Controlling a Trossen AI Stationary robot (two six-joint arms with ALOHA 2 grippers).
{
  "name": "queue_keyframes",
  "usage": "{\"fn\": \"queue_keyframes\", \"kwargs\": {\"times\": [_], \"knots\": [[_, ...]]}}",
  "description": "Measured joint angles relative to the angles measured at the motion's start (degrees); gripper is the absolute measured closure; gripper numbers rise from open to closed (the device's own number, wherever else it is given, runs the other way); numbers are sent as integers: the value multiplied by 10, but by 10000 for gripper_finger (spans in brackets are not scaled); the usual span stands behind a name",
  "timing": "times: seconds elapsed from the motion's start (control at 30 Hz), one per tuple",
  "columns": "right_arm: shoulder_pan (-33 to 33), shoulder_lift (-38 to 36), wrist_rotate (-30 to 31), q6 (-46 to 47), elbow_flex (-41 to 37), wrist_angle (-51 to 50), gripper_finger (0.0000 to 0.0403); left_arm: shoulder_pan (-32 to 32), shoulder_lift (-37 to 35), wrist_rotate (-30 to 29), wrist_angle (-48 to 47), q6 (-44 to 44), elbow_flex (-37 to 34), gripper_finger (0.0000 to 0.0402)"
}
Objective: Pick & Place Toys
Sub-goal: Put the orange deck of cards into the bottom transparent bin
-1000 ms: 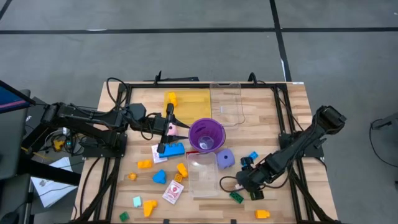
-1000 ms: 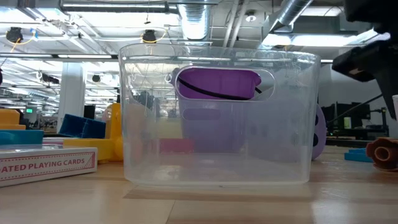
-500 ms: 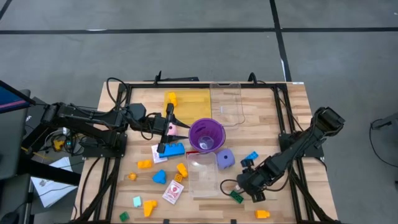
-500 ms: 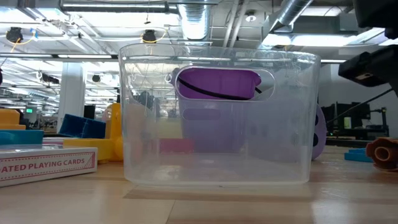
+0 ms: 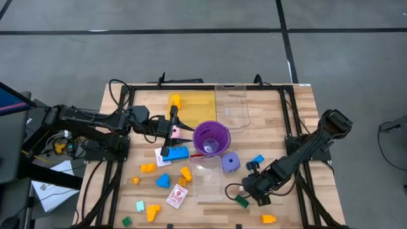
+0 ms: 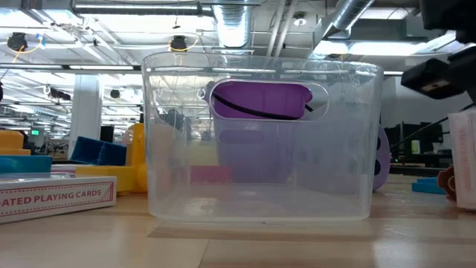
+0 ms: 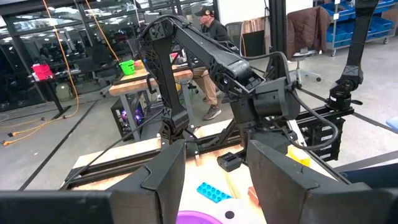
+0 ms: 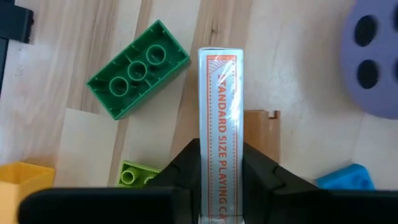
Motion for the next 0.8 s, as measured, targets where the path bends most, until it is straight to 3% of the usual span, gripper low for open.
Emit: {"fn": "queue_keyframes", "kwargs": {"times": [0.23, 0.37, 0.57, 0.8], "knots": [[1, -31, 76, 0, 82, -133, 333, 0, 0, 0, 0, 0, 0, 234], [0, -60, 137, -17, 126, -149, 334, 0, 0, 0, -1, 0, 0, 234], [-25, -103, 205, -89, 150, -93, 336, 0, 0, 0, -8, 0, 0, 234], [-85, -101, 187, -208, 150, 29, 336, 0, 0, 0, -18, -2, 0, 234]]}}
